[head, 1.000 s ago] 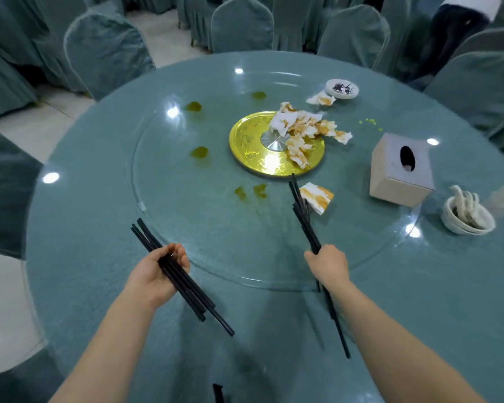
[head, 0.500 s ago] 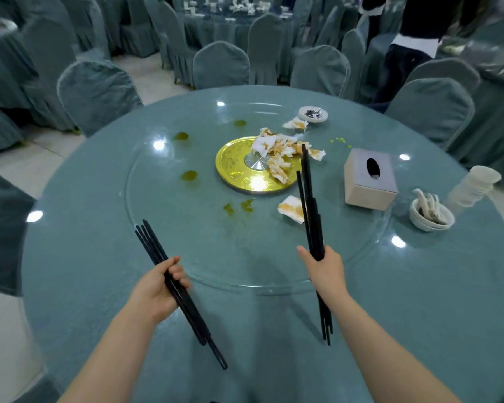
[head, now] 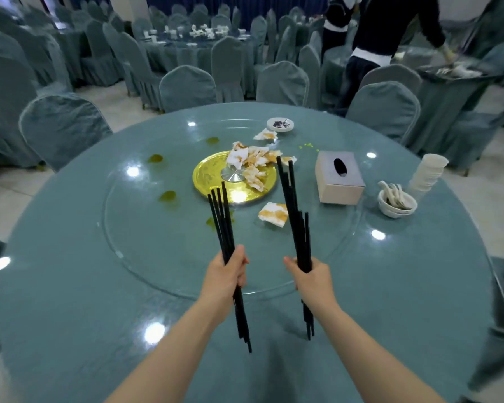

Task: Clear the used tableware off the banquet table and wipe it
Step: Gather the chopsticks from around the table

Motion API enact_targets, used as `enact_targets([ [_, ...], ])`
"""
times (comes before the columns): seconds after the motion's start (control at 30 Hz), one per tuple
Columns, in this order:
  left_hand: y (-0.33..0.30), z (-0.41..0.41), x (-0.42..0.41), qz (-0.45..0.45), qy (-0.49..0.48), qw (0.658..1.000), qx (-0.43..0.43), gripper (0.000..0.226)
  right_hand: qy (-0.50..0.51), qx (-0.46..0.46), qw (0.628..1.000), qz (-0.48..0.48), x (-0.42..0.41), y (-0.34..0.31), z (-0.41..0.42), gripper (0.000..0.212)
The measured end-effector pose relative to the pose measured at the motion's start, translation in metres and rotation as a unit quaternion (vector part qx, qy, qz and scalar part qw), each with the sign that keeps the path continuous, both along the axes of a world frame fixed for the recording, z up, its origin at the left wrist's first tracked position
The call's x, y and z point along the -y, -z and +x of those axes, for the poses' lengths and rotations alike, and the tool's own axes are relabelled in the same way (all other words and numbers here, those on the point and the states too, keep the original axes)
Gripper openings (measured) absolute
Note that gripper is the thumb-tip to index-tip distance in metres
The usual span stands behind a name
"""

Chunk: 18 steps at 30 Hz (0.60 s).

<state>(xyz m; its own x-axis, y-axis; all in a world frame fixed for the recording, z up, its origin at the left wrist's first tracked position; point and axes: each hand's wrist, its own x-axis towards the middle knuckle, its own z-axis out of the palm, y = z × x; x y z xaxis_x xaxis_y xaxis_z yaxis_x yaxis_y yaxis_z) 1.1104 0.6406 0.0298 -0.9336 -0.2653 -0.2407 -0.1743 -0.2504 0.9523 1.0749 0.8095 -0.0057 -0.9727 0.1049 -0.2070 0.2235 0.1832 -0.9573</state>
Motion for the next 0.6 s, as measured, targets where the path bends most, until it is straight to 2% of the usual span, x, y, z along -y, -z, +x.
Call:
enact_targets([
  [0.1,0.009,-0.005,-0.021,-0.087,0.049,0.995,-0.027,0.028,-0.012,-0.008,1.000,-0.017,-0.004,-0.003,0.011,0.025],
  [0.17,0.015,-0.008,-0.035,-0.111,0.065,0.991,-0.033,0.028,-0.017,-0.019,1.000,-0.011,-0.008,-0.002,0.018,0.023],
  [0.3,0.025,-0.010,-0.057,-0.073,0.084,0.993,-0.040,0.021,0.014,-0.034,0.999,-0.033,-0.014,0.001,0.028,0.017],
  [0.4,0.029,-0.012,-0.067,-0.050,0.096,0.993,-0.040,0.025,0.043,-0.041,0.997,-0.051,-0.017,0.005,0.030,0.017],
  [0.6,0.022,-0.011,-0.080,-0.028,0.095,0.995,-0.033,0.019,-0.011,-0.058,0.997,-0.045,-0.019,0.007,0.035,0.018],
])
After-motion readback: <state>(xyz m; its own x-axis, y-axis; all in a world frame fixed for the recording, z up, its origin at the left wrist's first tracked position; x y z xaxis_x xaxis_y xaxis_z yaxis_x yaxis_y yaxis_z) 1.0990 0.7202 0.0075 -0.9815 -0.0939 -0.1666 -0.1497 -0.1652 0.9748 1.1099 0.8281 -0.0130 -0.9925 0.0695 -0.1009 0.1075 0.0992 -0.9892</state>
